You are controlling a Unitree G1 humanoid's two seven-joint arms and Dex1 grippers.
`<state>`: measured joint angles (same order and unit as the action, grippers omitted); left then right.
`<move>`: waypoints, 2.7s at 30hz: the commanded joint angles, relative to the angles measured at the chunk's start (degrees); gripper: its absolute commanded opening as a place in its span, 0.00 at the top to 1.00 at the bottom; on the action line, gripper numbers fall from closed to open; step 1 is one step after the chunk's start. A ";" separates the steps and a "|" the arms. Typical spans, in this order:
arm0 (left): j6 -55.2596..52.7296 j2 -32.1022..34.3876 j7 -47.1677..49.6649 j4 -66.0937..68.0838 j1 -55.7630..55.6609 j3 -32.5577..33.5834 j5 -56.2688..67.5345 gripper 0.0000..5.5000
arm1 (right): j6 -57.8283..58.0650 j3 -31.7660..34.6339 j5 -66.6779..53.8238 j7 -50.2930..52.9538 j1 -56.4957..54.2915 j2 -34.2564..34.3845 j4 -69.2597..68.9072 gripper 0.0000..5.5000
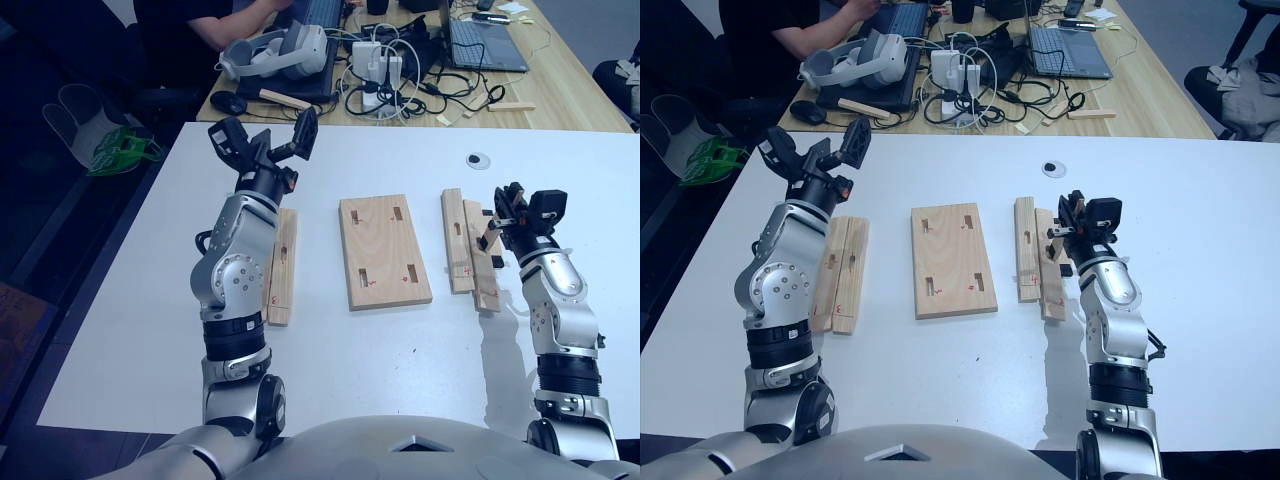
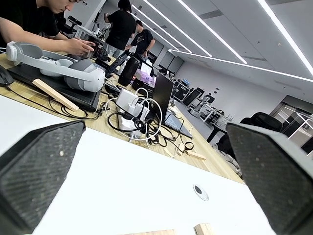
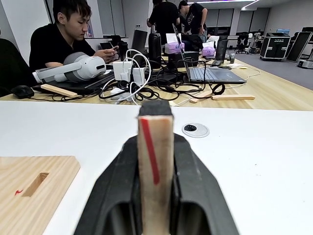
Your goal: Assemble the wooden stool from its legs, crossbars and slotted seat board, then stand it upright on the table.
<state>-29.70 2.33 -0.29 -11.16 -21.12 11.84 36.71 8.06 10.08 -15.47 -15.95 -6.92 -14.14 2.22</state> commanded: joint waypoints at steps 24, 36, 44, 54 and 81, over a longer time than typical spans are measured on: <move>-4.02 0.46 -1.19 2.38 -0.32 1.47 0.08 0.02 | -6.85 1.70 -3.20 -5.05 -1.78 2.05 13.64 0.93; -3.27 0.01 -1.14 4.55 -1.26 2.32 -0.38 0.02 | -26.94 -1.11 10.40 -1.78 -11.46 -4.49 39.13 0.93; -3.60 -0.01 -0.97 5.11 -1.33 2.92 -0.08 0.02 | -28.79 5.23 -2.27 -4.48 -7.79 2.61 36.84 0.93; -3.54 -0.30 -0.50 5.74 -1.57 3.35 0.04 0.02 | -25.31 3.97 -1.63 -4.85 -6.99 2.01 37.84 0.93; -2.03 -3.95 1.07 10.36 -2.20 7.76 4.83 0.02 | 18.90 -2.39 4.36 6.14 -24.06 -7.35 20.86 0.50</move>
<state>-31.88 -1.22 0.05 -0.58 -22.96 19.63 41.24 23.16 9.96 -12.46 -8.62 -36.14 -22.20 21.26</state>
